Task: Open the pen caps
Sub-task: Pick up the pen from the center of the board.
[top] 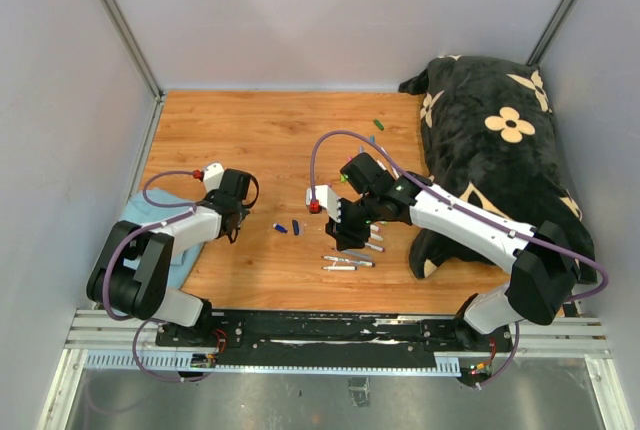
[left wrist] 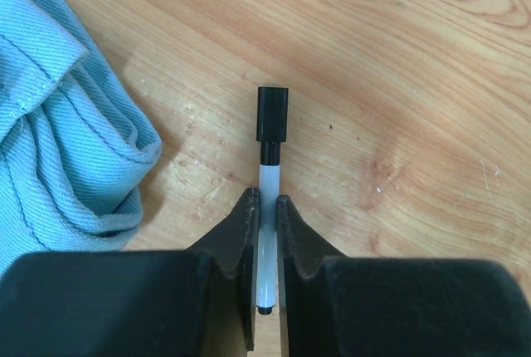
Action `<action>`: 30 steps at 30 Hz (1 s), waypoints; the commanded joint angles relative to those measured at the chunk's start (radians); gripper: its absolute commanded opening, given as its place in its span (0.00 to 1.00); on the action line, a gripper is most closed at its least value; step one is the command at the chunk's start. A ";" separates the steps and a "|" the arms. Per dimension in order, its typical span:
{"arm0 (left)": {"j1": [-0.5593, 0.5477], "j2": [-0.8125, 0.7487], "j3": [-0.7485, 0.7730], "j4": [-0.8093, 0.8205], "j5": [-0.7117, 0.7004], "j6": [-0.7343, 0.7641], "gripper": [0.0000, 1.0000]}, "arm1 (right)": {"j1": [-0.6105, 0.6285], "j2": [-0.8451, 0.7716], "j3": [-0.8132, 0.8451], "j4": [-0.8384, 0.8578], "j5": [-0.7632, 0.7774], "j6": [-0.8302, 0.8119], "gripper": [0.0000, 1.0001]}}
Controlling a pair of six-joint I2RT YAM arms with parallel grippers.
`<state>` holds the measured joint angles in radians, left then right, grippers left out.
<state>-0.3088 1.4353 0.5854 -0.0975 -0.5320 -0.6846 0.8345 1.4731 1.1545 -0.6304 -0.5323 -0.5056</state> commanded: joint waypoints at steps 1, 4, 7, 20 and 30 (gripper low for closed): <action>0.007 0.022 -0.013 -0.060 0.045 0.000 0.08 | -0.020 -0.019 -0.008 -0.022 -0.024 -0.021 0.39; 0.007 0.009 -0.015 -0.060 0.055 0.012 0.01 | -0.021 -0.019 -0.007 -0.022 -0.030 -0.019 0.39; 0.007 -0.023 -0.020 -0.066 0.053 0.016 0.00 | -0.027 -0.022 -0.008 -0.022 -0.043 -0.016 0.39; 0.007 -0.323 -0.121 0.012 0.242 0.032 0.00 | -0.084 -0.044 -0.003 -0.015 -0.133 0.025 0.42; -0.033 -0.614 -0.245 0.248 0.546 -0.028 0.00 | -0.156 -0.084 -0.027 0.032 -0.172 0.072 0.44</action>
<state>-0.3130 0.9077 0.3878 -0.0116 -0.1410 -0.6819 0.7086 1.4181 1.1427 -0.6170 -0.6632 -0.4664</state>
